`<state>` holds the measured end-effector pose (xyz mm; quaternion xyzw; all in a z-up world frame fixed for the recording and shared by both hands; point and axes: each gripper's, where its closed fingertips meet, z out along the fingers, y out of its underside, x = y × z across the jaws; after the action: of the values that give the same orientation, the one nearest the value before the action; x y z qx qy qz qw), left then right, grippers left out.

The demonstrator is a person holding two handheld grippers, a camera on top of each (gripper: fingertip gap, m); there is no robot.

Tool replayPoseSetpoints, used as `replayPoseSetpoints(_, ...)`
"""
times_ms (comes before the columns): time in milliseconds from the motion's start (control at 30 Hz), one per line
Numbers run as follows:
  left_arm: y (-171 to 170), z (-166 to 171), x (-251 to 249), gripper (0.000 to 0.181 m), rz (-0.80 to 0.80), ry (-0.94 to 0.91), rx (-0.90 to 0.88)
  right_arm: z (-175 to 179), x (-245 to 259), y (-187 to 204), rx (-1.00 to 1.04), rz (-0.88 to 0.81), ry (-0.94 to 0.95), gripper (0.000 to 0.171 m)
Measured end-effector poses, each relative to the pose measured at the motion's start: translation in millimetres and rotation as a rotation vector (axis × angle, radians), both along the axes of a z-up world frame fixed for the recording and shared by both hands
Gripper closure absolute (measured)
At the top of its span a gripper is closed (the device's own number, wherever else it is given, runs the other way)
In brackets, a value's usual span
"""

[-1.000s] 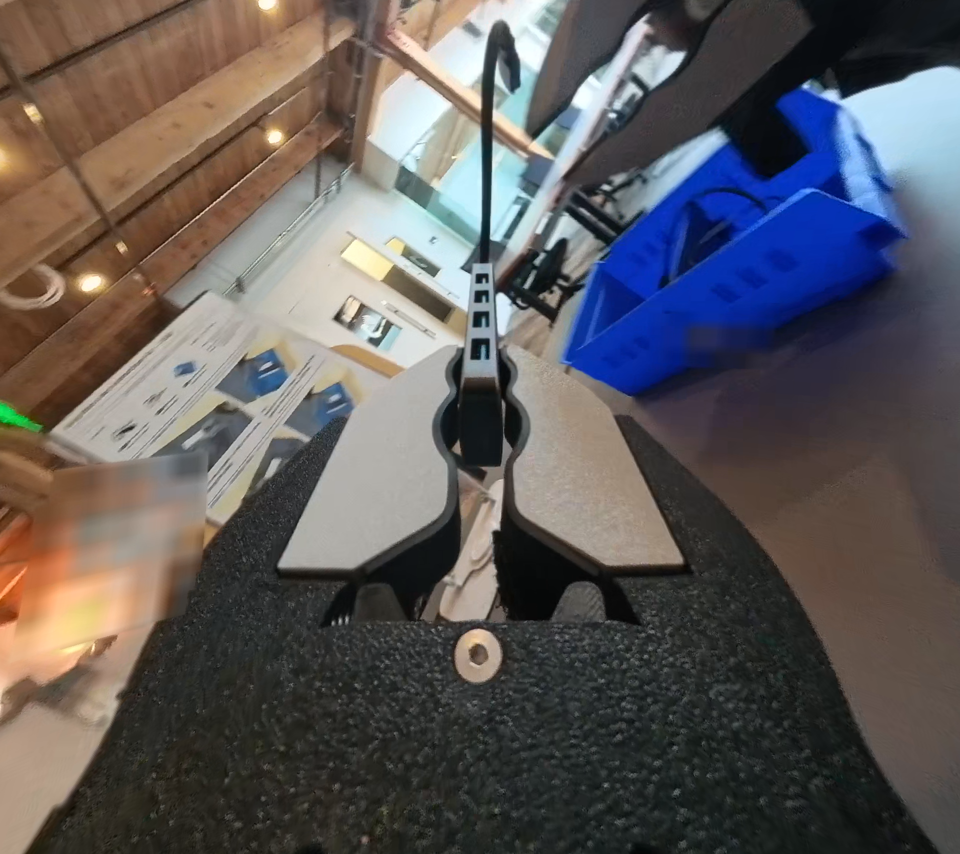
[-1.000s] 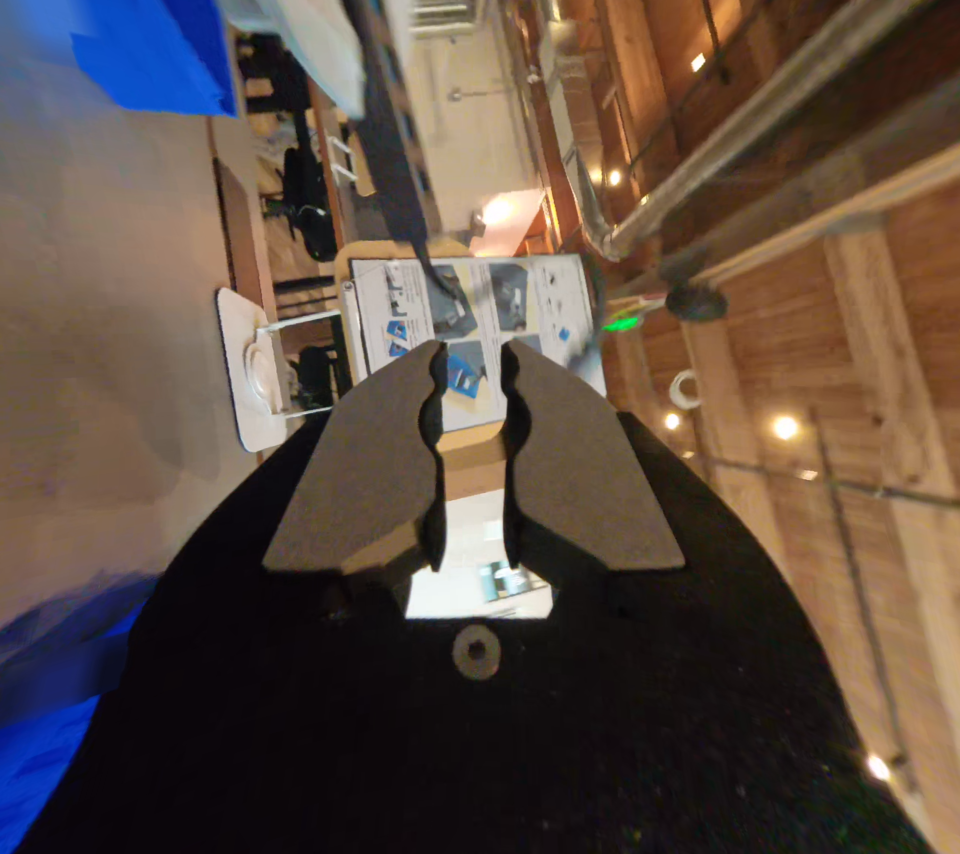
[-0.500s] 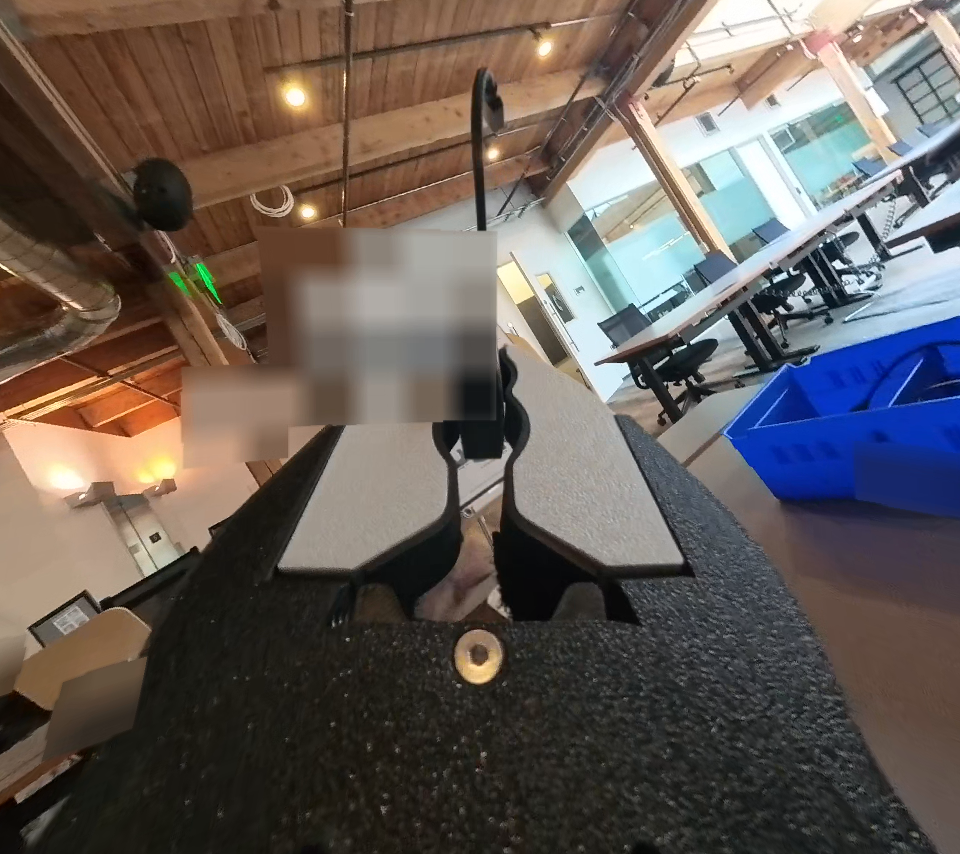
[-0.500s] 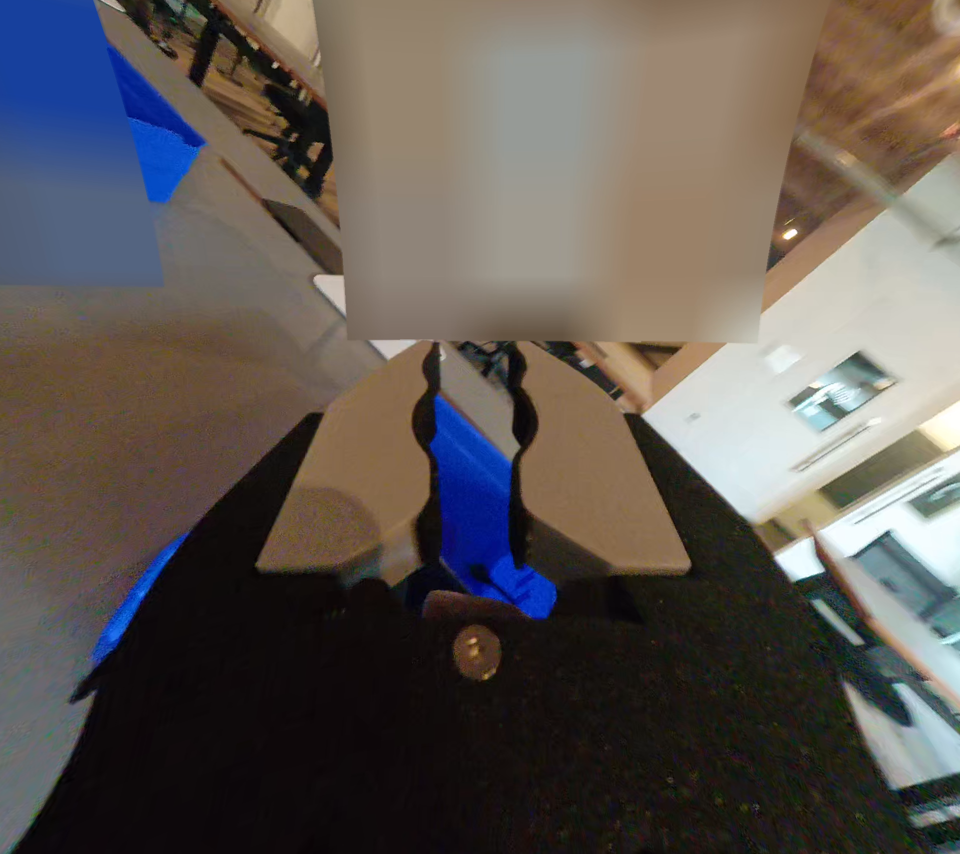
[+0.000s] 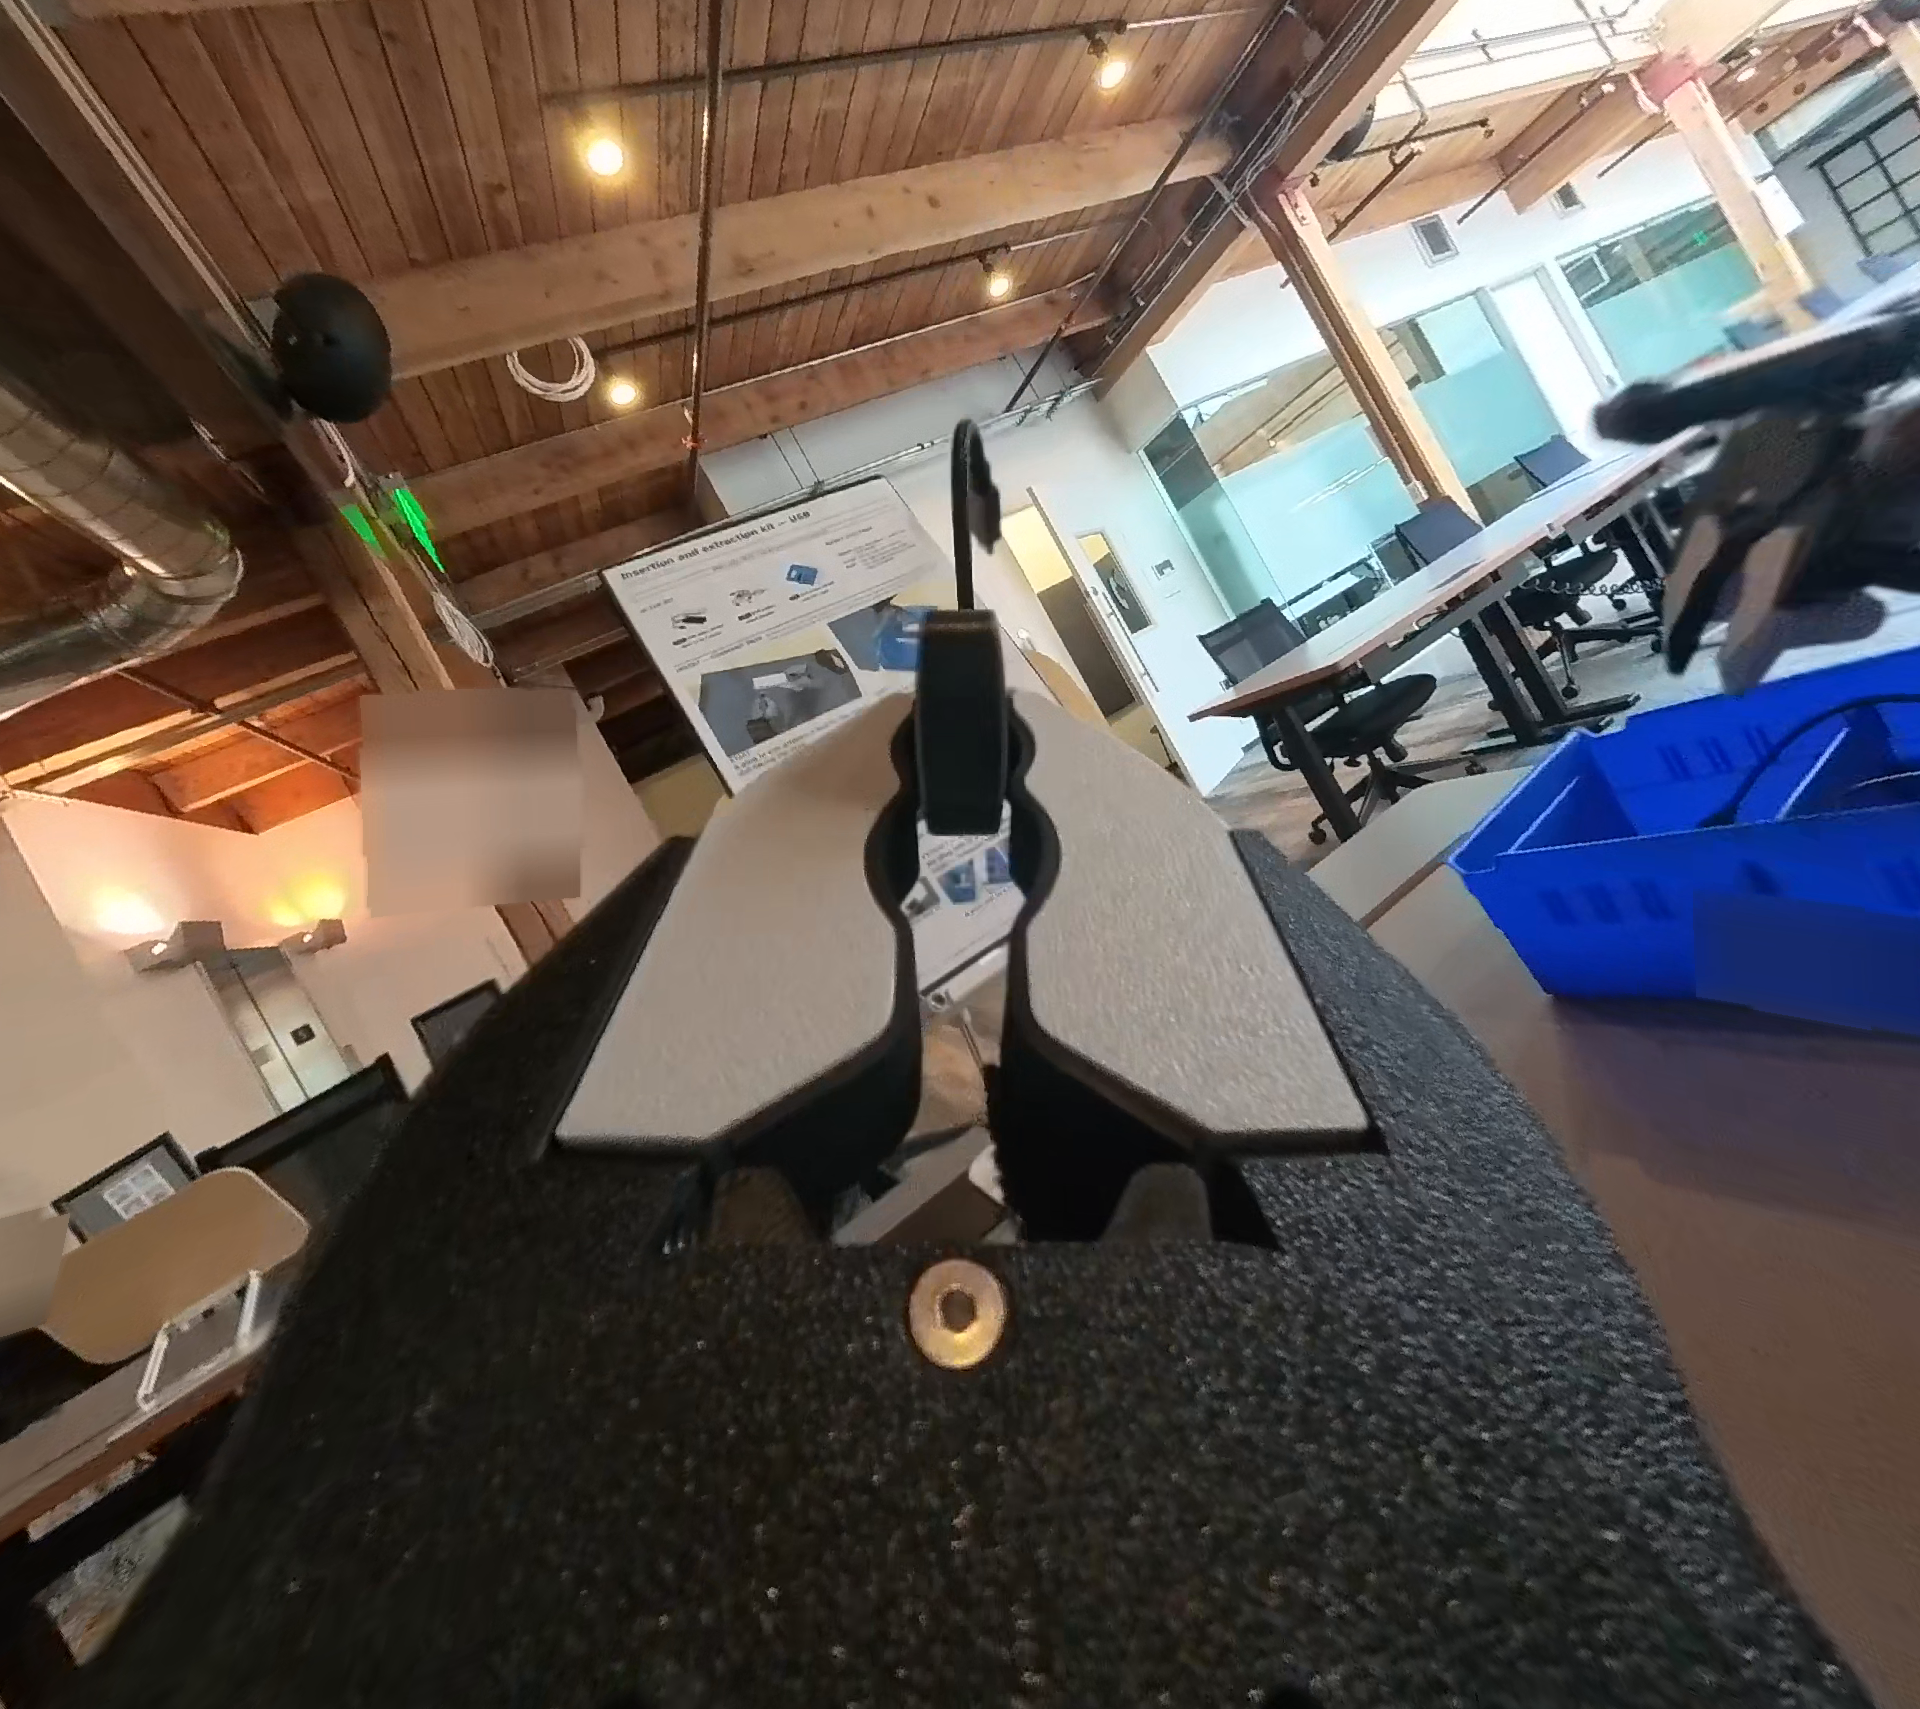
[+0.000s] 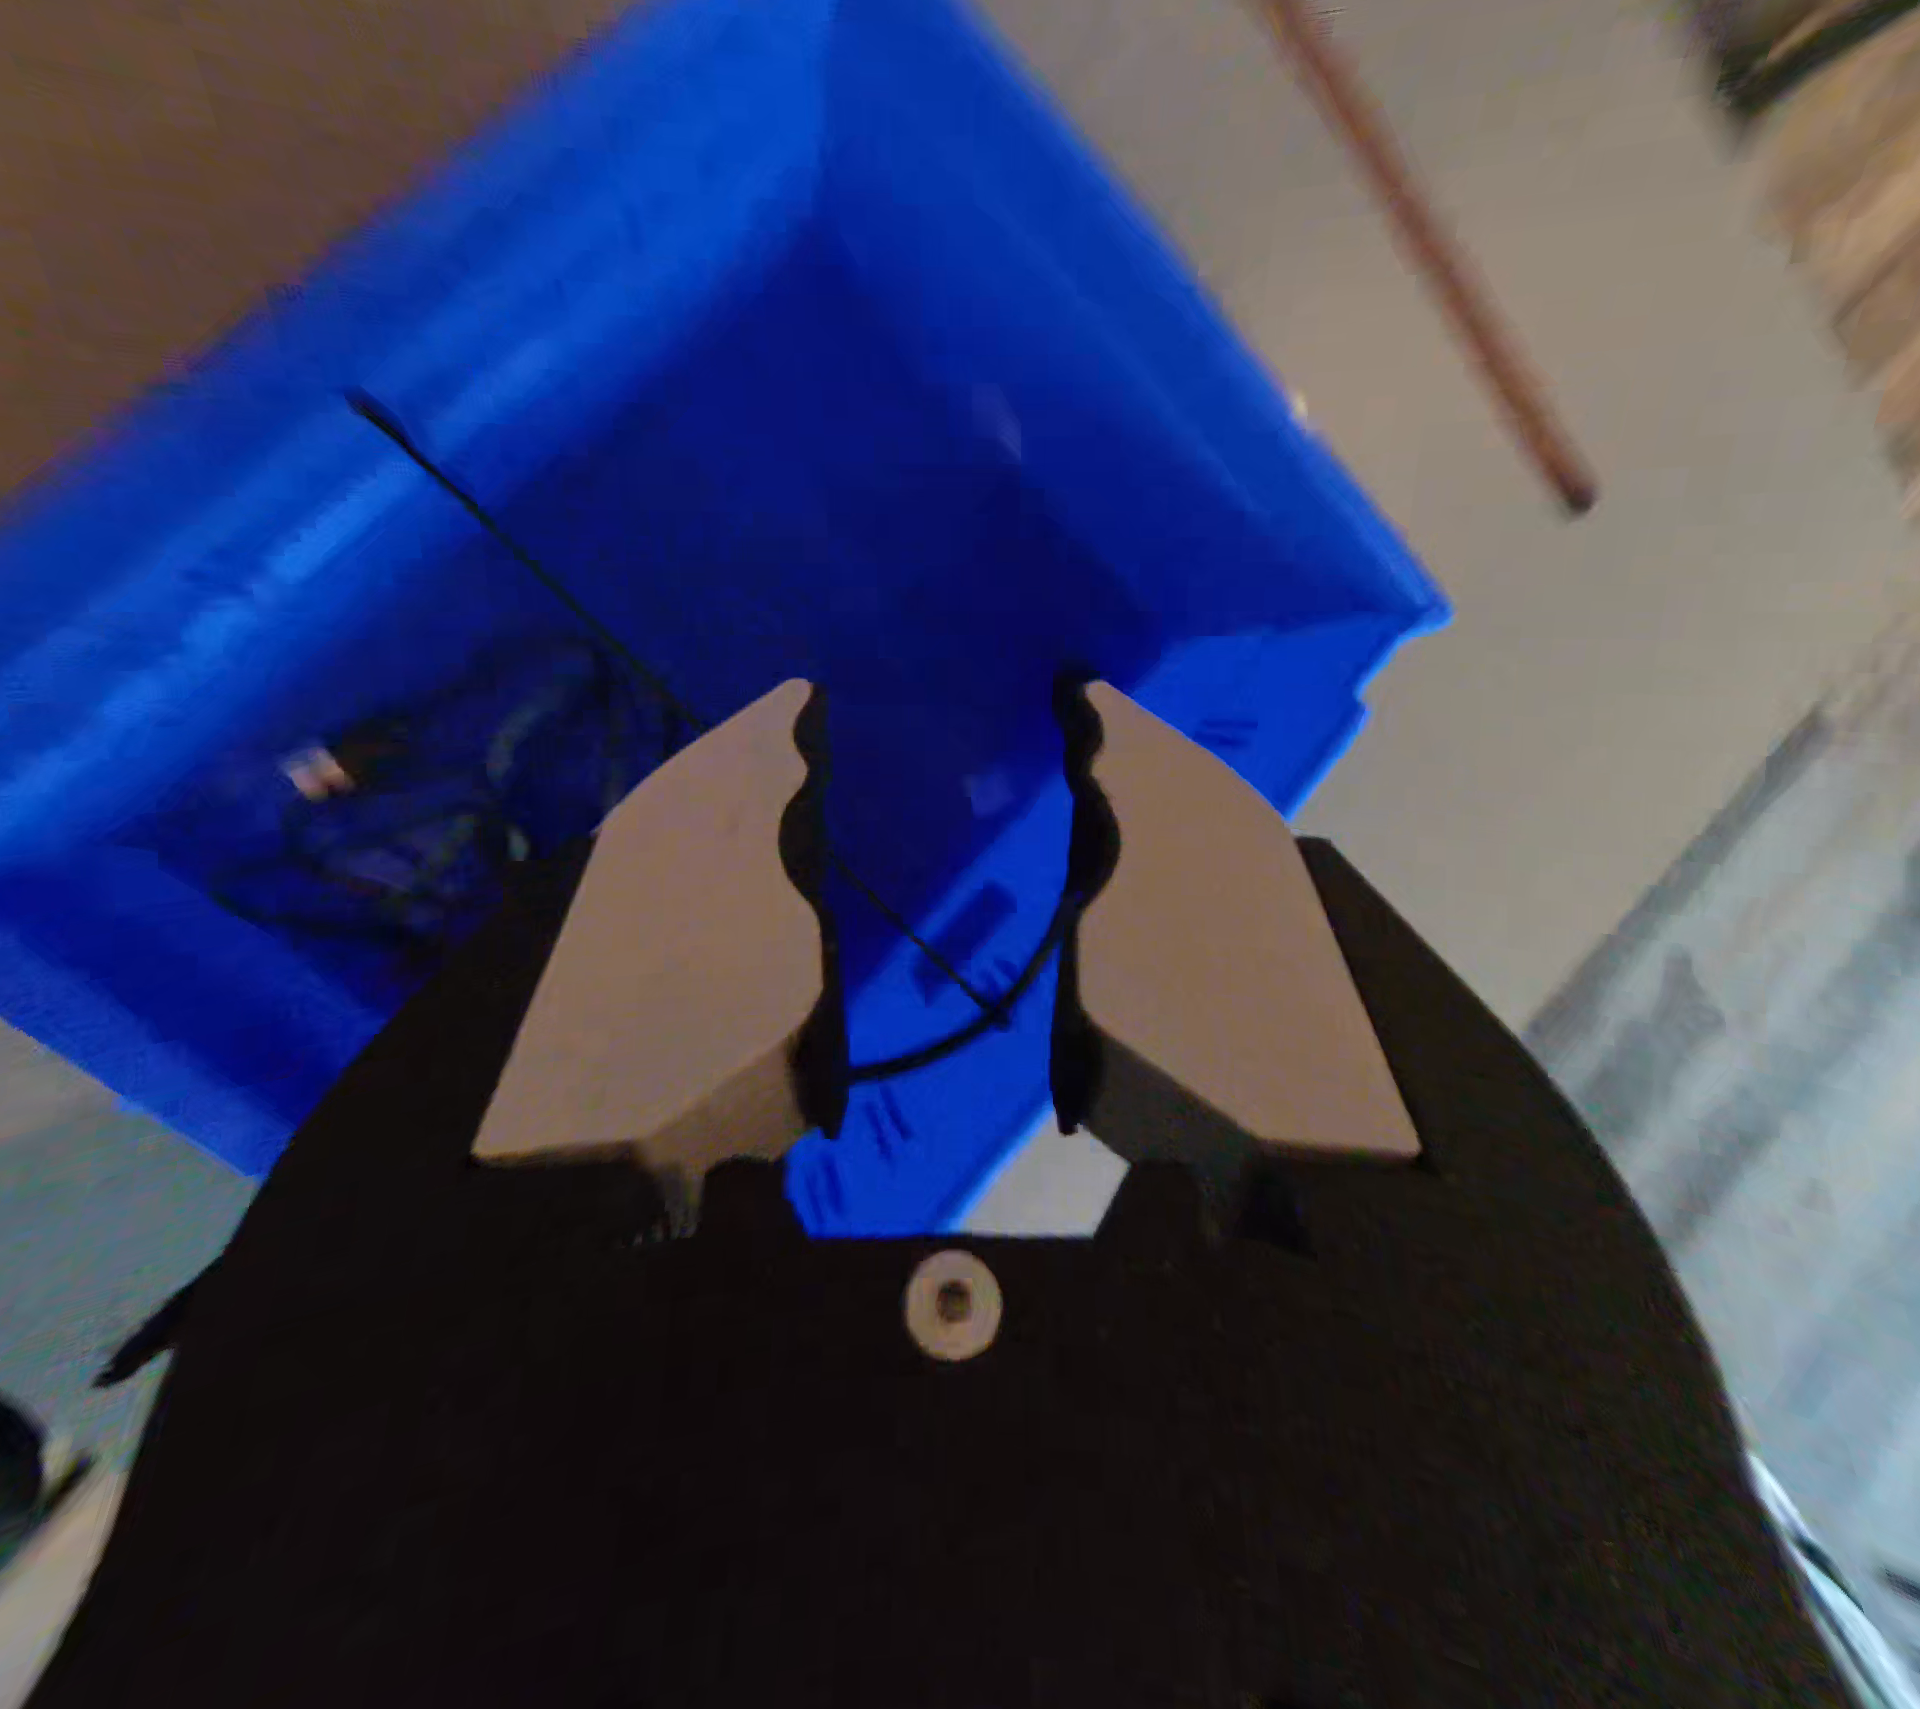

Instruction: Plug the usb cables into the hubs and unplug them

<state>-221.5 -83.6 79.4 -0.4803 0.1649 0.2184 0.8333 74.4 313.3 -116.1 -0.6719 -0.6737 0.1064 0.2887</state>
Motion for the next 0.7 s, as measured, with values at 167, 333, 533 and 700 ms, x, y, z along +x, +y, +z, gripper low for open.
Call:
replayPoseSetpoints(167,8.4,-7.7,-5.8,0.169,-0.002,-0.008,-0.028,-61.1,-0.1,31.0,0.018,0.071,-0.482,0.126)
replayPoseSetpoints(333,17.3,-15.9,-7.8,0.169,-0.012,-0.012,-0.057,-102.2,6.1,55.1,0.053,0.072,-0.734,0.128)
replayPoseSetpoints(533,21.0,-19.1,-3.8,0.169,-0.011,0.016,-0.079,-117.9,9.2,75.4,0.139,0.067,-0.881,0.138)
replayPoseSetpoints(700,20.2,-18.1,-0.8,0.169,-0.009,0.035,-0.079,-120.8,18.3,79.6,0.192,0.087,-0.985,0.153)
